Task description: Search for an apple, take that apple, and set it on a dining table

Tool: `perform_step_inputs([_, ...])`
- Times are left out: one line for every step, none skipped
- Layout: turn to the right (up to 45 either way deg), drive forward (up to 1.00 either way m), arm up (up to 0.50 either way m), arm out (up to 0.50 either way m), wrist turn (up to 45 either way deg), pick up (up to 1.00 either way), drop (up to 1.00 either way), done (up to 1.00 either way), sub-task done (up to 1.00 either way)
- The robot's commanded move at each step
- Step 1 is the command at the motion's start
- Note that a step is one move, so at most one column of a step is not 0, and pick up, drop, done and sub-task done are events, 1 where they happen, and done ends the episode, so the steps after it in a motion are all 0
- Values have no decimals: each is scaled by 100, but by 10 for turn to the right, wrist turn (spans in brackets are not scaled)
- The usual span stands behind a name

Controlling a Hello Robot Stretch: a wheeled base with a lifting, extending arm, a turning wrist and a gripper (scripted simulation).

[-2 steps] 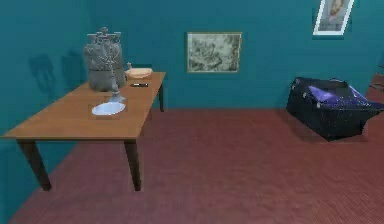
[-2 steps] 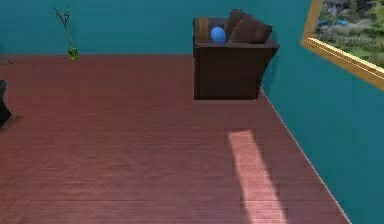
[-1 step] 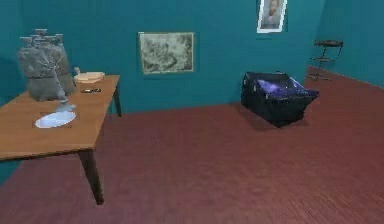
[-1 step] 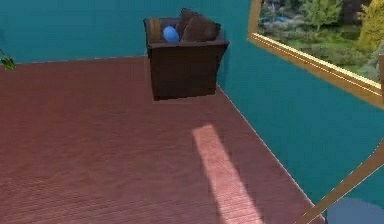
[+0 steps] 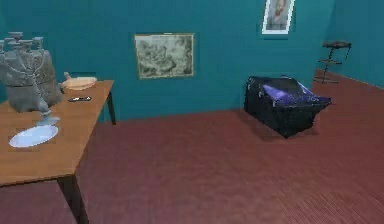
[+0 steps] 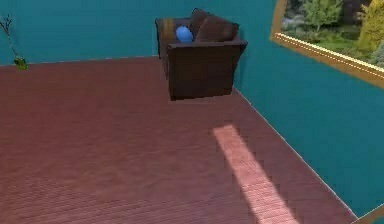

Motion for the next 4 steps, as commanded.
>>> perform_step_inputs([450,0,0,0,0,0,0,0,0])
perform_step_inputs([60,0,0,0,0,0,0,0,0])
perform_step_inputs([0,100,0,0,0,0,0,0,0])
perform_step_inputs([0,100,0,0,0,0,0,0,0])
